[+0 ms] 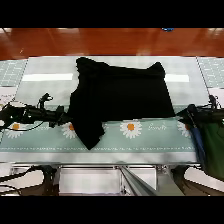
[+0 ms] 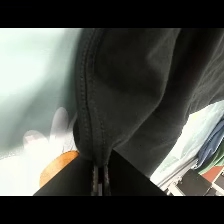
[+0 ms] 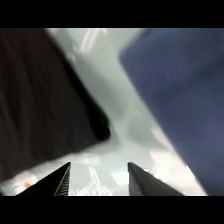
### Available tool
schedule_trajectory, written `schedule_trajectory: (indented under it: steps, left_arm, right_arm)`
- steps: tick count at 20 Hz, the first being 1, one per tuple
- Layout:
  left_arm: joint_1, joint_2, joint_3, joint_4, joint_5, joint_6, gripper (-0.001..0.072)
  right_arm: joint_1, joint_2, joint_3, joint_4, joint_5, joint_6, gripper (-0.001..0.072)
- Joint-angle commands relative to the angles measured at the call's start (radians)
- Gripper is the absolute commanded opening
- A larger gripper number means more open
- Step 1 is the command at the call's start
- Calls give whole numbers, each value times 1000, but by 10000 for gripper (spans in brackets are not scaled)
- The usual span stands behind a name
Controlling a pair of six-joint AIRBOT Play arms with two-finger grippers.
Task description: Fold the shirts.
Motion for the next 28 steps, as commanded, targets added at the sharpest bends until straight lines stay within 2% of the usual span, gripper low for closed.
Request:
schedule_trajectory:
  steps: [1, 3, 5, 6, 7, 11, 12, 16, 20, 23, 26, 28]
  left_arm:
    - [0, 0, 1, 0, 17, 2, 17]
    - [0, 0, 1, -1, 21, 2, 17]
    - [0, 0, 1, -1, 25, 2, 17]
    - [0, 0, 3, -2, 25, 2, 17]
    - [0, 0, 11, -1, 21, 2, 17]
    - [17, 73, 181, -3, -63, -3, 17]
    - [28, 114, 259, -9, -77, -26, 17]
    - [83, 281, 624, -60, -100, -69, 17]
    - [162, 381, 1010, -60, -98, -147, 17]
    - [225, 458, 1214, -59, -92, -191, 17]
    - [226, 567, 1294, -36, -79, -201, 17]
    - [187, 661, 1298, 97, -69, -207, 17]
  right_arm:
    - [80, -108, 60, 47, -45, 13, 407]
    - [161, -157, 115, 47, -79, 47, 394]
    - [226, -198, 162, 46, -80, 73, 271]
    - [253, -210, 177, 47, -79, 73, 76]
    - [277, -209, 195, 47, -73, 61, 29]
    - [313, -105, 395, 16, 61, 33, 29]
    - [312, -54, 472, 14, 74, 34, 29]
    - [306, 137, 834, -123, 98, 148, 29]
    - [306, 300, 1120, -165, 105, 170, 29]
    - [306, 424, 1213, -165, 92, 187, 29]
    - [306, 554, 1219, -197, 109, 188, 29]
    - [306, 625, 1219, -230, 144, 188, 29]
